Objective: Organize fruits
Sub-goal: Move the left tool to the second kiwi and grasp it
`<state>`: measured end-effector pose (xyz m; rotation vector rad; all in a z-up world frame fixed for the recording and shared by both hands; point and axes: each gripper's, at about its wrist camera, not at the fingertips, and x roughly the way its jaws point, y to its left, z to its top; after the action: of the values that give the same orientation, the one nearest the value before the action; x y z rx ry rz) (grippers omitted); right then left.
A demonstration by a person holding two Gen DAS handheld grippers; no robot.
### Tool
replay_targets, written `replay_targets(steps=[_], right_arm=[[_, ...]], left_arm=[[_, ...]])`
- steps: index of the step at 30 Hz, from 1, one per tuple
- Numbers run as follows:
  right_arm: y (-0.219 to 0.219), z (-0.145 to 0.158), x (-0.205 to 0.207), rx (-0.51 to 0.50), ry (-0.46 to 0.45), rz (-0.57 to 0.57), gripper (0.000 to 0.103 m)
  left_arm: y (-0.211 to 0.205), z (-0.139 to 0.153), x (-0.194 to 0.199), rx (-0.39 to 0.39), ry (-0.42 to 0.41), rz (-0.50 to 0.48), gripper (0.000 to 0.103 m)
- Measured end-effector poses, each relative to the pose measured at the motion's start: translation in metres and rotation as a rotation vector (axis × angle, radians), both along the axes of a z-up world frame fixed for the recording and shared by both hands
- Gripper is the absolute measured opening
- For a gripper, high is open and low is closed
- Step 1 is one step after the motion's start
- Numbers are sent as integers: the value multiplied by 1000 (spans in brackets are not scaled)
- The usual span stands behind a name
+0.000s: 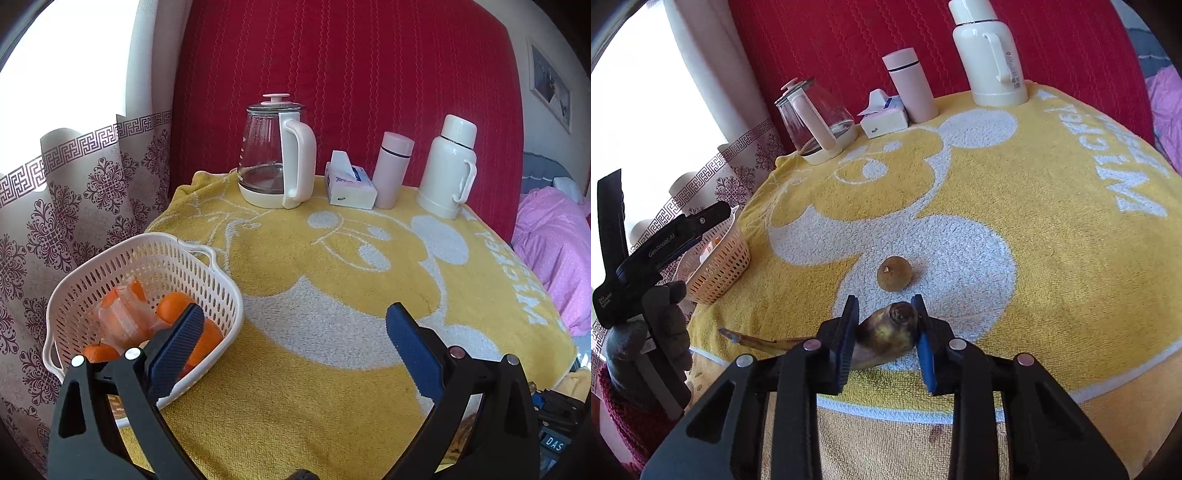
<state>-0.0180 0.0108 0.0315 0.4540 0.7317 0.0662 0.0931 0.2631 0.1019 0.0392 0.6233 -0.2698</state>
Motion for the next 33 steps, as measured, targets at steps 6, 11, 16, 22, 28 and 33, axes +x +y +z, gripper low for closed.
replay_targets(steps=[6,11,16,22,28,33], right_arm=[[-43,16,-7,-30,-30,-74,23],[-72,9,-16,8,-29,-128,27],[-51,7,-17,1,-30,-28,41],[-38,3,-23,2,-8,35,41],[-17,8,-43,-12,-30,180,41],[0,5,-52,-17,-41,281,44]], left_arm=[[-38,-18,-10,-9,48,-160,100],[-77,-41,-17,33,100,-246,100],[-83,-46,-18,39,111,-257,100],[-92,-51,-21,39,157,-321,86],[-118,-65,-22,47,234,-404,59],[-134,-71,-24,44,269,-465,59]])
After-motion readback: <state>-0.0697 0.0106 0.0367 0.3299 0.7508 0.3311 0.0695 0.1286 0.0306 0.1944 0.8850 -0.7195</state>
